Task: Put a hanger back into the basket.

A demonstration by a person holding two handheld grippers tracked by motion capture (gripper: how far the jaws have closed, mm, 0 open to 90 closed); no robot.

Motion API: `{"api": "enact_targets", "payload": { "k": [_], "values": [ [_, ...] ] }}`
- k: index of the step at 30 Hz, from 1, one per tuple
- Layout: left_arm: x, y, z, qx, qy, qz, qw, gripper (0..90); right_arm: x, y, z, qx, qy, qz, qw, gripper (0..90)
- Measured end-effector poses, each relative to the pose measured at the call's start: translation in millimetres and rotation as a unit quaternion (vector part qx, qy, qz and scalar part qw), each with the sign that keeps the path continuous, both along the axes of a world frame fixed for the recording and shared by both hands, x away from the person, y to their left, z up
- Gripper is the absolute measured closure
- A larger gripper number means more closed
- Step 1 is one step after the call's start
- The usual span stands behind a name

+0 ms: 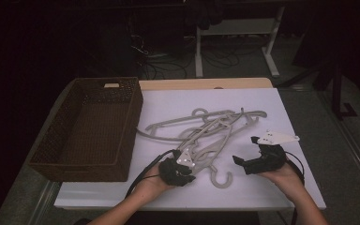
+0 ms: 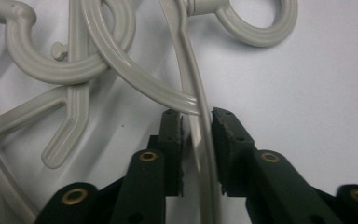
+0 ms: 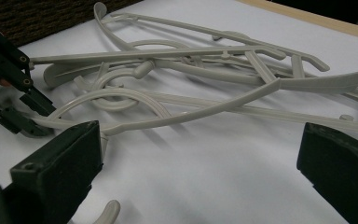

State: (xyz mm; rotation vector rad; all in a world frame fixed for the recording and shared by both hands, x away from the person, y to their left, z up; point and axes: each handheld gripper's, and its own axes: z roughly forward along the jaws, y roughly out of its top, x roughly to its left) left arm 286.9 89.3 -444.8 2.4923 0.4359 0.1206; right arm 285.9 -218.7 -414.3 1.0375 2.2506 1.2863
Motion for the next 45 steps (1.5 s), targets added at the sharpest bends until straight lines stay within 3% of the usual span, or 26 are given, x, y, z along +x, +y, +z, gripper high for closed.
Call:
{"api": "enact_targets", "payload": {
  "k": [10, 21, 25, 28, 33, 40, 45],
  "values": [
    [1.1, 3.4, 6.3, -0.002, 0.003, 0.010, 0.9999, 81.4, 0.3, -1.4, 0.7, 0.002, -0.002, -0.002, 1.0000, 0.0],
    [2.8, 18.0, 32.2, -0.039, -0.007, 0.031, 0.9987, 82.0, -0.5, -8.6, 5.3, 0.016, -0.018, -0.017, 0.9996, 1.3],
    [5.4, 22.7, 45.5, -0.059, 0.001, 0.036, 0.9976, 82.0, -0.2, -9.5, 5.2, 0.016, -0.017, -0.019, 0.9995, 1.3],
    [7.6, 26.6, 58.8, -0.073, 0.008, 0.036, 0.9966, 82.0, -0.2, -8.2, 5.0, 0.017, -0.016, -0.016, 0.9996, 1.3],
    [12.8, 37.2, 89.4, -0.087, 0.003, 0.038, 0.9955, 81.9, 0.6, -7.2, 3.8, 0.015, -0.013, -0.014, 0.9997, 1.3],
    [22.3, 60.1, 144.0, -0.082, -0.021, 0.042, 0.9955, 81.9, 0.8, -5.8, 3.6, 0.016, -0.012, -0.010, 0.9997, 1.3],
    [34.6, 88.6, 170.3, -0.078, -0.039, 0.056, 0.9946, 81.9, 0.7, -4.7, 3.5, 0.015, -0.012, -0.008, 0.9998, 1.3]
  ]
}}
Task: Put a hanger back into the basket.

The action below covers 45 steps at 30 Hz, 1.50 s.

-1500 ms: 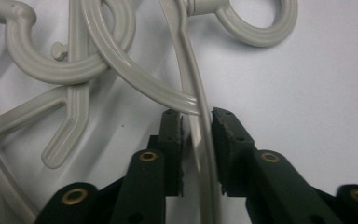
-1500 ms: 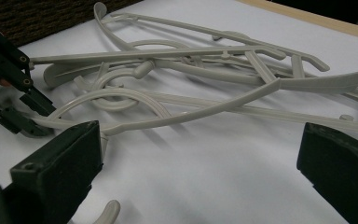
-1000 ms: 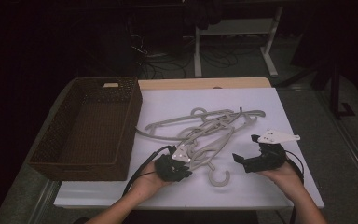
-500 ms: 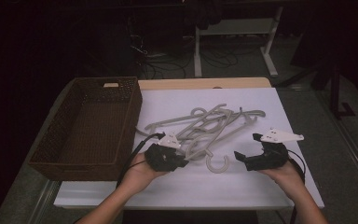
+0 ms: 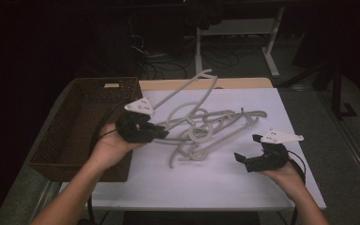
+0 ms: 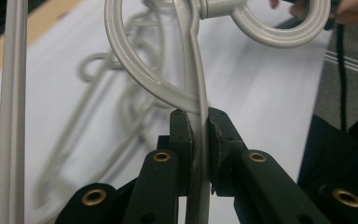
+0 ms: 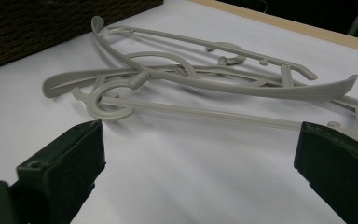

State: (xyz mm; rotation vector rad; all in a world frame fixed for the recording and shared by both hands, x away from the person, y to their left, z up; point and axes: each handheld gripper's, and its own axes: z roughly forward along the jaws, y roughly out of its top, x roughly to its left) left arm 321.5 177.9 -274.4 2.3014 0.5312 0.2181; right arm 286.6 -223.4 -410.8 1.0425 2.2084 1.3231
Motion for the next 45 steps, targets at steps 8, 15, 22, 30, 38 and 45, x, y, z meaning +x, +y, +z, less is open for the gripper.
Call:
{"api": "enact_targets", "payload": {
  "k": [8, 15, 22, 30, 38, 45],
  "values": [
    [15.9, 56.5, 13.8, 0.009, -0.002, 0.042, 0.9991, 81.9, 0.9, 0.1, -0.1, 0.001, 0.001, -0.001, 1.0000, 1.3],
    [26.1, 111.9, 7.2, 0.009, 0.002, 0.095, 0.9954, 81.9, 1.4, 1.6, -0.7, -0.001, 0.001, -0.001, 1.0000, 1.3],
    [33.3, 164.0, -13.4, 0.017, 0.029, 0.126, 0.9915, 81.9, 2.1, 2.1, -1.2, -0.002, 0.003, -0.002, 1.0000, 1.3],
    [38.8, 207.0, -35.8, 0.004, 0.055, 0.154, 0.9865, 81.8, 2.8, 2.5, -1.5, -0.005, 0.002, -0.002, 1.0000, 1.3],
    [48.1, 219.2, -60.9, 0.007, 0.095, 0.166, 0.9815, 81.6, 3.1, 3.5, -1.9, -0.007, 0.004, -0.002, 1.0000, 1.3],
    [55.2, 219.7, -79.8, 0.010, 0.127, 0.148, 0.9808, 81.3, 3.1, 2.9, -1.9, -0.007, 0.004, -0.003, 1.0000, 1.3]
  ]
}}
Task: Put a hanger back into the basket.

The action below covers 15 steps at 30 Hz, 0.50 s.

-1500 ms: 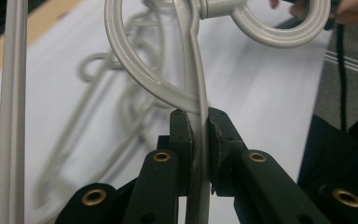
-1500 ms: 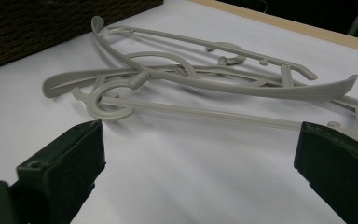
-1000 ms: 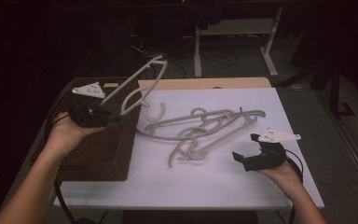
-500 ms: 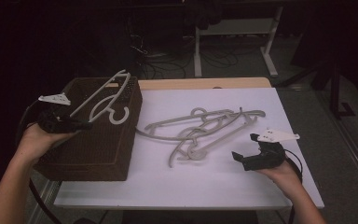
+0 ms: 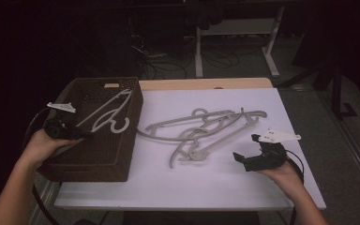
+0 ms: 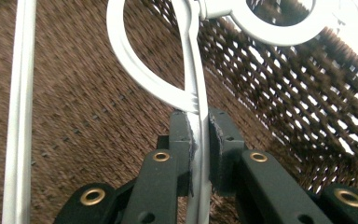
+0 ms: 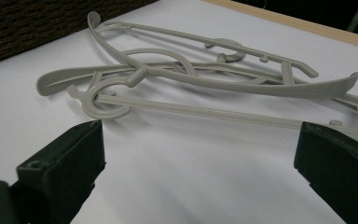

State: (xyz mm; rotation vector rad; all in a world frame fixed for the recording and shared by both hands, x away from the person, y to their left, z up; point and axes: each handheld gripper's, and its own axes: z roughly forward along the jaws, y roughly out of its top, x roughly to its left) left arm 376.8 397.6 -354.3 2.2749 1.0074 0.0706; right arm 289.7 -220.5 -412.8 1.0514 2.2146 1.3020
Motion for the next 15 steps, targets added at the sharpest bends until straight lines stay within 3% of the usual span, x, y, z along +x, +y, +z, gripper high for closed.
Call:
{"api": "enact_targets", "payload": {
  "k": [5, 10, 13, 15],
  "values": [
    [2.8, -2.7, -11.1, 0.013, 0.015, -0.003, 0.9998, 80.9, -0.1, -0.3, 0.2, 0.001, -0.001, 0.000, 1.0000, 1.3],
    [5.3, -1.0, -21.6, 0.040, 0.022, 0.012, 0.9989, 80.9, -0.3, -0.9, 0.3, 0.001, -0.001, -0.001, 1.0000, 1.3],
    [6.0, 0.3, -22.9, 0.041, 0.024, 0.011, 0.9988, 78.8, -0.3, -0.8, 0.3, 0.002, -0.001, 0.000, 1.0000, 1.3],
    [5.4, 0.4, -21.5, 0.036, 0.015, 0.008, 0.9992, 70.3, -0.4, -0.5, 0.4, 0.001, -0.001, 0.000, 1.0000, 1.3]
  ]
}}
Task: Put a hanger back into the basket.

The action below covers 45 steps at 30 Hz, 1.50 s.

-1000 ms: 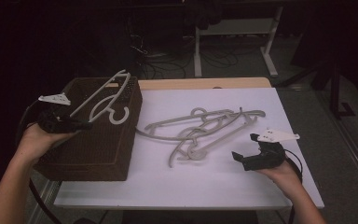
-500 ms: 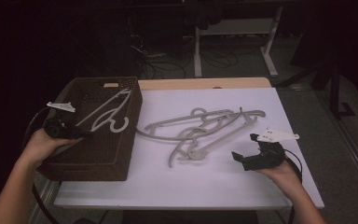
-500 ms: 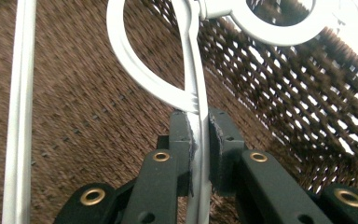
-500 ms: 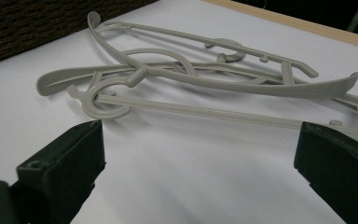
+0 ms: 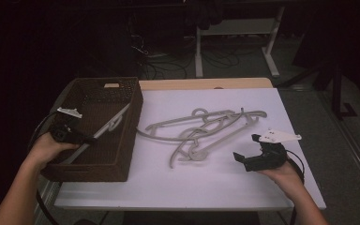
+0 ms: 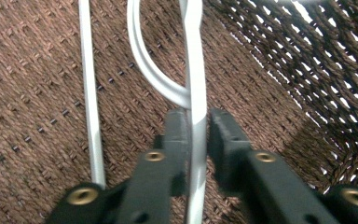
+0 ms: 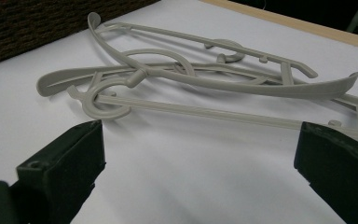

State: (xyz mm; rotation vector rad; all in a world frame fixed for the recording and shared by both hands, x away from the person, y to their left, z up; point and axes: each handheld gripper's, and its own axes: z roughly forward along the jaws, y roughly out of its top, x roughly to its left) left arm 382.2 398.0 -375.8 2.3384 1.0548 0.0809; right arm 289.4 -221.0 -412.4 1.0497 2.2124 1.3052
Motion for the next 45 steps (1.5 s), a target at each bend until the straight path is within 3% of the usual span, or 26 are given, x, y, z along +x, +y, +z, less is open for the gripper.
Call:
{"api": "enact_targets", "payload": {
  "k": [2, 9, 12, 18, 28, 35, 42, 45],
  "values": [
    [-0.4, 0.6, 2.1, -0.002, -0.010, 0.007, 0.9999, 63.4, 0.0, 0.1, 0.0, 0.000, -0.001, 0.001, 1.0000, 1.3],
    [-5.1, 0.6, 19.7, -0.050, -0.053, 0.011, 0.9973, 40.3, -0.1, 0.0, 0.4, 0.002, 0.000, 0.000, 1.0000, 1.3],
    [-8.4, -4.4, 33.0, -0.077, -0.081, 0.013, 0.9937, 35.0, 0.2, 0.0, 0.4, 0.002, 0.000, -0.001, 1.0000, 1.3],
    [-15.2, -26.6, 60.5, -0.134, -0.124, 0.008, 0.9832, 29.9, 1.6, 1.2, 2.4, 0.009, 0.001, -0.003, 1.0000, 1.3],
    [-24.1, -98.4, 91.2, -0.175, -0.158, -0.051, 0.9705, 24.8, 2.3, 3.8, 2.7, 0.006, 0.000, 0.004, 1.0000, 1.3],
    [-33.4, -154.7, 96.3, -0.190, -0.162, -0.100, 0.9631, 24.6, 1.8, 2.9, 3.5, 0.007, -0.001, 0.006, 1.0000, 1.3],
    [-37.6, -212.2, 84.7, -0.188, -0.164, -0.125, 0.9603, 24.6, 0.3, 3.4, 3.2, 0.009, -0.002, 0.012, 0.9999, 1.3],
    [-36.7, -230.2, 77.0, -0.185, -0.157, -0.134, 0.9608, 24.6, 0.9, 4.4, 2.7, 0.009, 0.000, 0.015, 0.9998, 1.3]
  ]
}}
